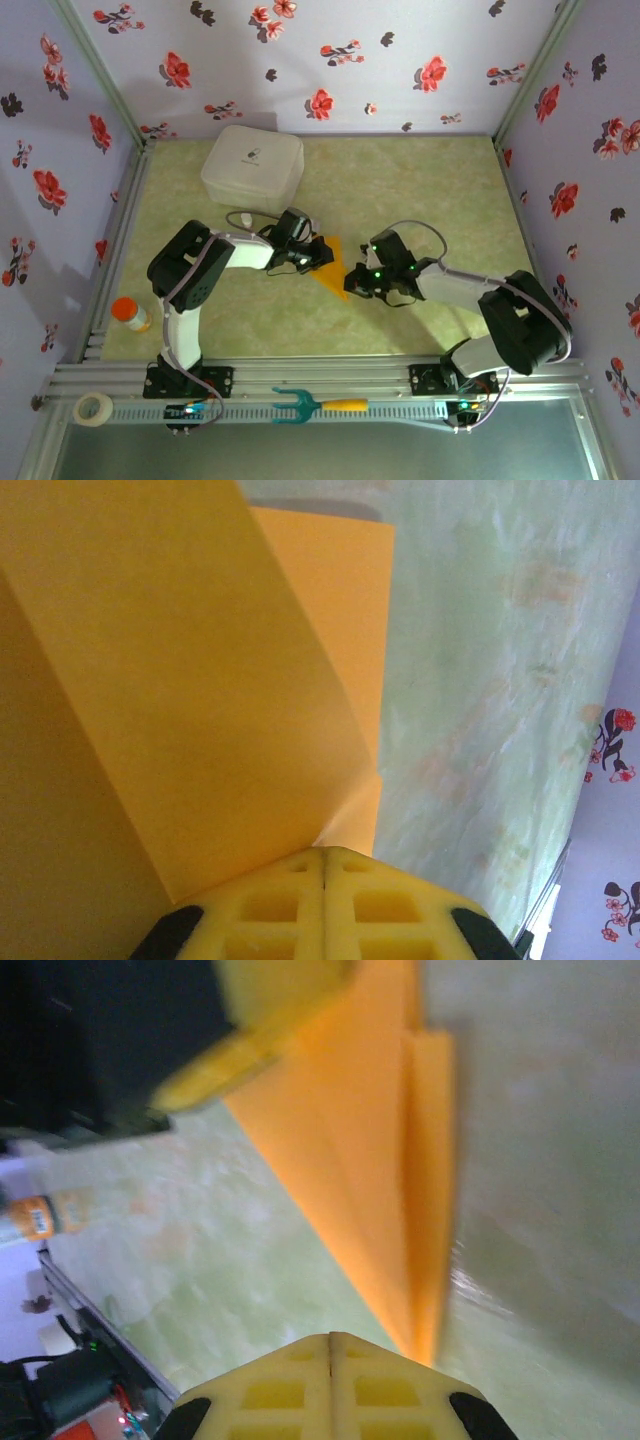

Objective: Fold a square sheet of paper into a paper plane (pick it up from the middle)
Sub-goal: Fourth fold the wing at the center of the table.

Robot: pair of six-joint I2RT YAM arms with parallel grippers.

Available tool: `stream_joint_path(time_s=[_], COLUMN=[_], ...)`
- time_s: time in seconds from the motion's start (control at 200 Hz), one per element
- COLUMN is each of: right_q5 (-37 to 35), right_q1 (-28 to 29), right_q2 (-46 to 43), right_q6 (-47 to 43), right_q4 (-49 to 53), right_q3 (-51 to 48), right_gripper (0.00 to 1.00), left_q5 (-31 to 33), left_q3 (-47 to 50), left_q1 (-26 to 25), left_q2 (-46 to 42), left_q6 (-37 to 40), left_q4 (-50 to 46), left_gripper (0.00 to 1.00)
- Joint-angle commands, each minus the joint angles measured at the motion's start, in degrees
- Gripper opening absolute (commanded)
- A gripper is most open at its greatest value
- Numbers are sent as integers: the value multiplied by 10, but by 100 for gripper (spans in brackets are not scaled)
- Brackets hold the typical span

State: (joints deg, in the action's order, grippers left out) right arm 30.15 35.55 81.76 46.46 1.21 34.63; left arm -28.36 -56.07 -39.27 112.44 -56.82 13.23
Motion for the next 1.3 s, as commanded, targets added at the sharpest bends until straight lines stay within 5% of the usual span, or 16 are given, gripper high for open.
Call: stream_joint_path(time_s=[0.0,0.33,0.645,1.01,1.295], right_q5=[21,6,24,-75,13], right_q1=[9,21,16,-37,-29], right_q2=[33,109,44,-140,-12], right_q6=[-3,7,66,15,48], right_q4=[-10,-46,-137,62,-47], right_q3=[33,-4,-123,-69,-2], right_gripper=[2,2,2,4,5], left_q5=[23,22,22,43,64], left_q3=[16,14,16,53,65], left_q1=[-1,-3,-3,-26,-42], left_q2=[24,24,25,-6,-19], left_q6=[7,7,7,-30,-41], left_q4=[-40,-41,-41,-15,-13], left_gripper=[7,7,7,7,7])
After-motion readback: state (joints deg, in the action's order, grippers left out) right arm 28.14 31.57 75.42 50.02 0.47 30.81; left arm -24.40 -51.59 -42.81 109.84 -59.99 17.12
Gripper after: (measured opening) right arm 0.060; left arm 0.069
